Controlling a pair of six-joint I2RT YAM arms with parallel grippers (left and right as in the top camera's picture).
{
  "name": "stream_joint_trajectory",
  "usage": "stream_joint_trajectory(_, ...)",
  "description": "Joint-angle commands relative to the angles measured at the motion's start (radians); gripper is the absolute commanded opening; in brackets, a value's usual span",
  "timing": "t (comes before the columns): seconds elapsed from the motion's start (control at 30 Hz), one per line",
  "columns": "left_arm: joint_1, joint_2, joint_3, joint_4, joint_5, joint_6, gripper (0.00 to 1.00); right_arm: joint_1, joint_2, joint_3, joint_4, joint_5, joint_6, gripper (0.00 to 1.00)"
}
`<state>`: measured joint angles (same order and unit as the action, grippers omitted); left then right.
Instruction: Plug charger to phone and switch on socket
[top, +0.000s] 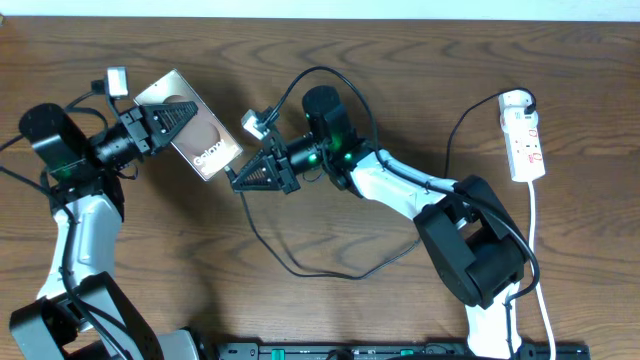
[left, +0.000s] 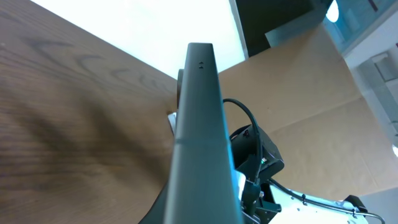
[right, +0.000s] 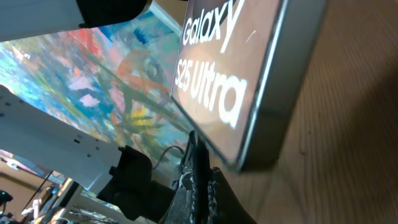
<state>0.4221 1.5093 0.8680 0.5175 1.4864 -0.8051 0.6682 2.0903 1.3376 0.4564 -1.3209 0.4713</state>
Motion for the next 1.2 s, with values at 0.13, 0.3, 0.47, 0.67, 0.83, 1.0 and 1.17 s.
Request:
stream_joint_trajectory(0.13, -0.024, -0.011, 0.001, 0.003, 0.050, 0.027, 0.08, 0.011, -0.014, 0.002, 0.008, 0.032, 0.023, 0.01)
stream_joint_trajectory(0.3, -0.024, -0.011, 0.001, 0.004, 0.050, 0.027, 0.07, 0.003, -0.014, 0.002, 0.003, 0.032, 0.023, 0.01)
stream_joint_trajectory(0.47, -0.024, -0.011, 0.001, 0.004, 0.081, 0.055, 0.07, -0.011, -0.014, 0.002, -0.017, 0.032, 0.030, 0.01)
stream_joint_trajectory(0.67, -0.024, -0.011, 0.001, 0.003, 0.087, 0.061, 0.07, -0.029, -0.014, 0.002, -0.042, 0.032, 0.033, 0.01)
stream_joint_trajectory(0.83, -0.024, -0.011, 0.001, 0.003, 0.087, 0.065, 0.08, -0.037, -0.014, 0.002, -0.042, 0.032, 0.046, 0.01)
stream_joint_trajectory(1.0, -0.024, -0.011, 0.001, 0.003, 0.087, 0.065, 0.08, -0.040, -0.014, 0.002, -0.042, 0.032, 0.049, 0.01)
stream_joint_trajectory(1.17, -0.024, -0.011, 0.001, 0.003, 0.087, 0.065, 0.07, -0.039, -0.014, 0.002, -0.050, 0.032, 0.052, 0.01)
